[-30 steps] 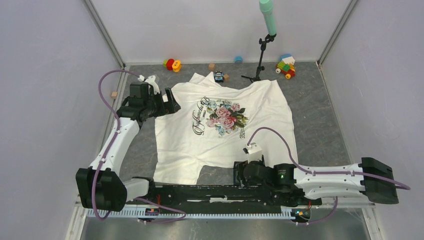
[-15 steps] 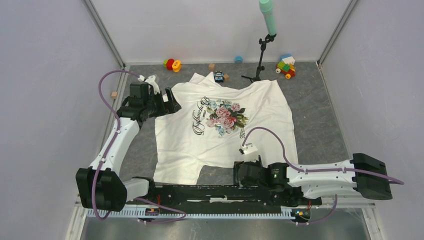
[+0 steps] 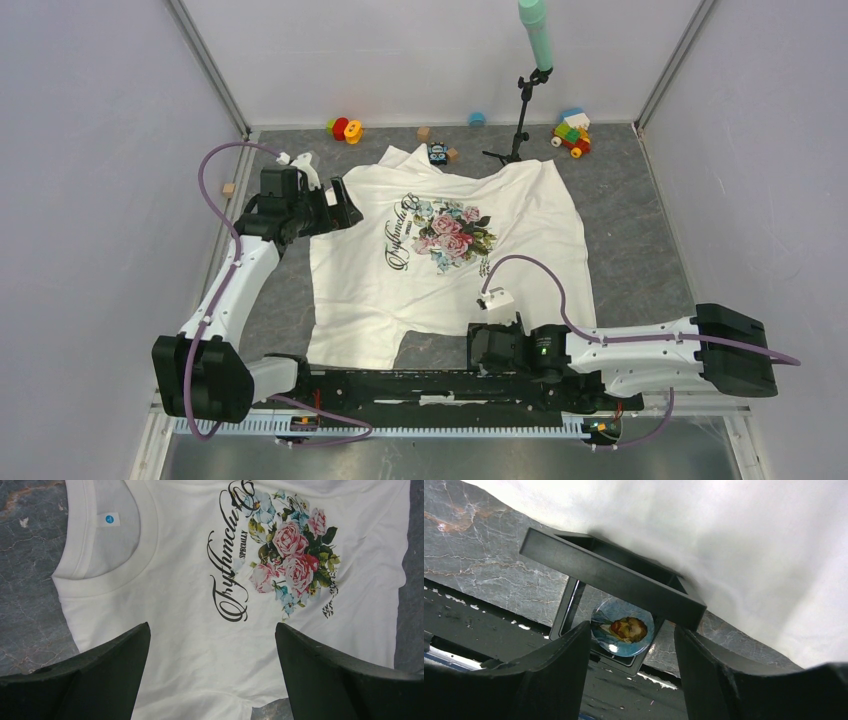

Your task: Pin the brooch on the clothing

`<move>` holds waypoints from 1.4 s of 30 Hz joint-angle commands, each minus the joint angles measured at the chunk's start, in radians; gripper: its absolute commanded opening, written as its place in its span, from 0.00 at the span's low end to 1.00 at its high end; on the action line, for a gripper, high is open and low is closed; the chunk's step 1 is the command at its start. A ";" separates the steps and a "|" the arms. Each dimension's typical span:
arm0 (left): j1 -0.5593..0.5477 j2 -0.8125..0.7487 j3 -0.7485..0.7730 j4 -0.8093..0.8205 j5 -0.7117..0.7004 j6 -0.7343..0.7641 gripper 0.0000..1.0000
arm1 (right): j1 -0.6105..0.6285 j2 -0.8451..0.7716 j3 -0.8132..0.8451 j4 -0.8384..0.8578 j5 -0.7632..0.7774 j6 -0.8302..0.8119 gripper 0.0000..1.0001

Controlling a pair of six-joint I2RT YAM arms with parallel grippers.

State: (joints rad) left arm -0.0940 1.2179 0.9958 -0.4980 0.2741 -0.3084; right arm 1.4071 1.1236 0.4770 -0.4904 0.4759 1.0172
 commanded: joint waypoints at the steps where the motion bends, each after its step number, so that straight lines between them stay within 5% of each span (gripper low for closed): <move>1: -0.003 -0.003 0.001 0.037 0.027 -0.026 1.00 | 0.006 -0.017 0.030 -0.024 0.040 0.039 0.64; 26: -0.004 -0.008 -0.007 0.038 0.028 -0.026 1.00 | 0.006 -0.147 0.000 -0.009 0.053 0.046 0.07; 33: -0.003 -0.023 -0.021 0.051 0.043 -0.027 1.00 | 0.006 -0.209 0.000 0.132 -0.008 -0.109 0.00; 42: -0.022 -0.085 -0.043 0.061 0.095 -0.074 1.00 | 0.006 -0.183 0.239 0.202 0.034 -0.485 0.00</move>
State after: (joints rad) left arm -0.1017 1.2041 0.9672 -0.4767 0.3138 -0.3172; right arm 1.4071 0.9310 0.5667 -0.3969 0.4652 0.7616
